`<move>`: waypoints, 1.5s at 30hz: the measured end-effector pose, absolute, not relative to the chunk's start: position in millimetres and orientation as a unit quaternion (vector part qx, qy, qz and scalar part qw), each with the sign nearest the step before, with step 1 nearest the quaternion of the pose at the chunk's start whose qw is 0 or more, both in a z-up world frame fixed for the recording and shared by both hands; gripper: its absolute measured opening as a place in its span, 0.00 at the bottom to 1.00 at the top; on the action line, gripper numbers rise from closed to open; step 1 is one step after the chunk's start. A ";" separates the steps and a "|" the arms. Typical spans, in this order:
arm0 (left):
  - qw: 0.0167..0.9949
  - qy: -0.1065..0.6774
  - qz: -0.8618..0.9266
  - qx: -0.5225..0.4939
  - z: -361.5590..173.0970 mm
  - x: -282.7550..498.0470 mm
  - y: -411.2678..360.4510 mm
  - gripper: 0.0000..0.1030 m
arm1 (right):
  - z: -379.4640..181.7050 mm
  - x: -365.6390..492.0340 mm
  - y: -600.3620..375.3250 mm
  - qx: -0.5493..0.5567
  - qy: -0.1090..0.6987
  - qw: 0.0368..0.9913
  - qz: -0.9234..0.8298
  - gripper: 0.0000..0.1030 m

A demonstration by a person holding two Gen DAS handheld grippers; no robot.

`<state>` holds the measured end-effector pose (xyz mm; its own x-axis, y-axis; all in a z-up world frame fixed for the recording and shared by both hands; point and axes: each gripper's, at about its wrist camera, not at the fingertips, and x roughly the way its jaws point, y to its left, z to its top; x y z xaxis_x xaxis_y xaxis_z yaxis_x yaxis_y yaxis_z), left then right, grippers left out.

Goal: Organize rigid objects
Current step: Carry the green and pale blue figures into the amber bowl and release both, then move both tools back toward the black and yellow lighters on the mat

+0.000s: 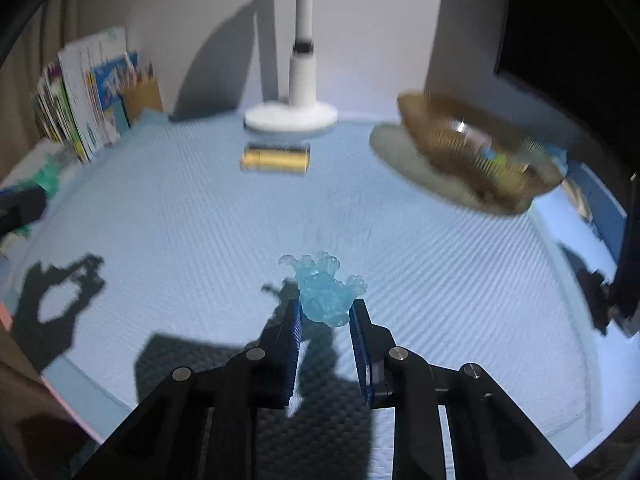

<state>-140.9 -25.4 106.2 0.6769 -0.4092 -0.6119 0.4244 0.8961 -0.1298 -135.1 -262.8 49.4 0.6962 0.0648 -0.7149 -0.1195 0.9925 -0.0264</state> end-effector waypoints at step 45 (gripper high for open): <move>0.895 0.353 -0.272 -0.013 131.6 41.2 -166.0 0.87 | 123.3 -11.1 -487.4 0.221 0.365 0.903 -0.048 0.51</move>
<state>41.2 -166.0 131.6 0.6026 -0.4960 -0.6251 0.4775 0.8518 -0.2155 -11.1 -487.4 123.3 0.7290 0.0740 -0.6805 0.2491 0.8973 0.3645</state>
